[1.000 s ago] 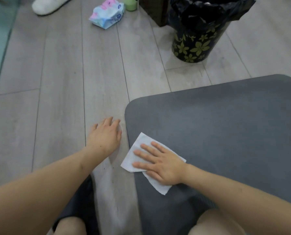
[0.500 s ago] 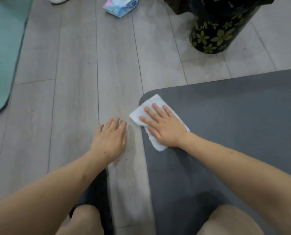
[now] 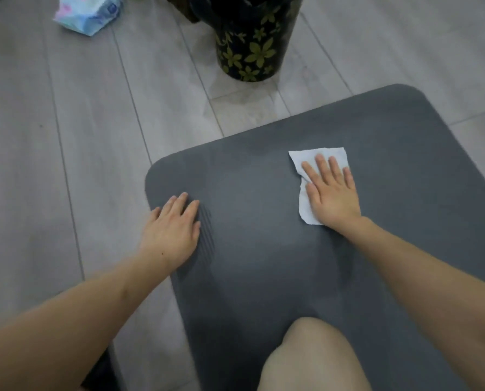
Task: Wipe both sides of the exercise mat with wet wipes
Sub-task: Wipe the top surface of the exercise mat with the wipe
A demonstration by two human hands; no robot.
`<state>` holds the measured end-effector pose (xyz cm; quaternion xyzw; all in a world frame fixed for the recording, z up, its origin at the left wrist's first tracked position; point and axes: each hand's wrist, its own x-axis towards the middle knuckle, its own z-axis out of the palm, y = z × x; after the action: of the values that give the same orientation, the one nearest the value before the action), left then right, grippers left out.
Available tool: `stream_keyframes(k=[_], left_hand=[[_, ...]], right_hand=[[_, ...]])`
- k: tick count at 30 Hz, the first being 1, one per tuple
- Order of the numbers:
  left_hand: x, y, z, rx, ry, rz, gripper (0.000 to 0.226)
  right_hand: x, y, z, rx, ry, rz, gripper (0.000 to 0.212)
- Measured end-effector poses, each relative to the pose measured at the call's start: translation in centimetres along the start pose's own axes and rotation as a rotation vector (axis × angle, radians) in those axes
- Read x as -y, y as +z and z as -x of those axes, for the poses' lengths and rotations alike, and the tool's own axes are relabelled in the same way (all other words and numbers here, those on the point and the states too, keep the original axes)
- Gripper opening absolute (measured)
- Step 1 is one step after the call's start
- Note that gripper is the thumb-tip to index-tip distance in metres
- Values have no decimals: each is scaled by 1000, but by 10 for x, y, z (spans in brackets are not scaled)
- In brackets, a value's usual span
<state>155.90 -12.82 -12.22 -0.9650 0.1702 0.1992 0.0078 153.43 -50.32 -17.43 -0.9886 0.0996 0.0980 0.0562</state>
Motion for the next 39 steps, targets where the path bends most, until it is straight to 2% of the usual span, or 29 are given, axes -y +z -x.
stream_keyframes(k=[3,4,5,8,11,13,16,17,19,24,31,39], left_hand=[[-5,-2,-11,20,8,-21,53],[-5,-3,-13,27,-1,-23,54],[-4,-4,-16,35,-11,-26,55],[-5,-7,-19,45,-34,-47,55],[-15,-8,-23,35,-16,-63,55],[-22,-7,-24,64,-8,-62,57],[-28,-4,-26,174,-22,-60,64],[-27,-3,-27,216,-20,-78,67],[-22,-7,-29,294,-7,-125,78],[-19,-17,-35,420,16,-186,110],[-23,-22,-32,451,24,-184,114],[-19,-16,-35,400,67,-150,113]], right_hand=[[35,6,10,-11,110,-46,57],[54,11,19,-12,88,-52,58],[76,17,30,-15,12,-58,58],[126,35,68,2,-372,-70,57],[100,35,65,7,-562,-56,54],[49,28,39,-34,-435,-19,53],[-41,3,-9,-40,20,-54,56],[-59,-3,-19,-15,133,-86,57],[-65,-6,-31,-13,229,-84,59],[-8,3,-36,-7,289,-107,61],[83,28,35,37,43,-80,61],[85,31,29,-7,56,-43,59]])
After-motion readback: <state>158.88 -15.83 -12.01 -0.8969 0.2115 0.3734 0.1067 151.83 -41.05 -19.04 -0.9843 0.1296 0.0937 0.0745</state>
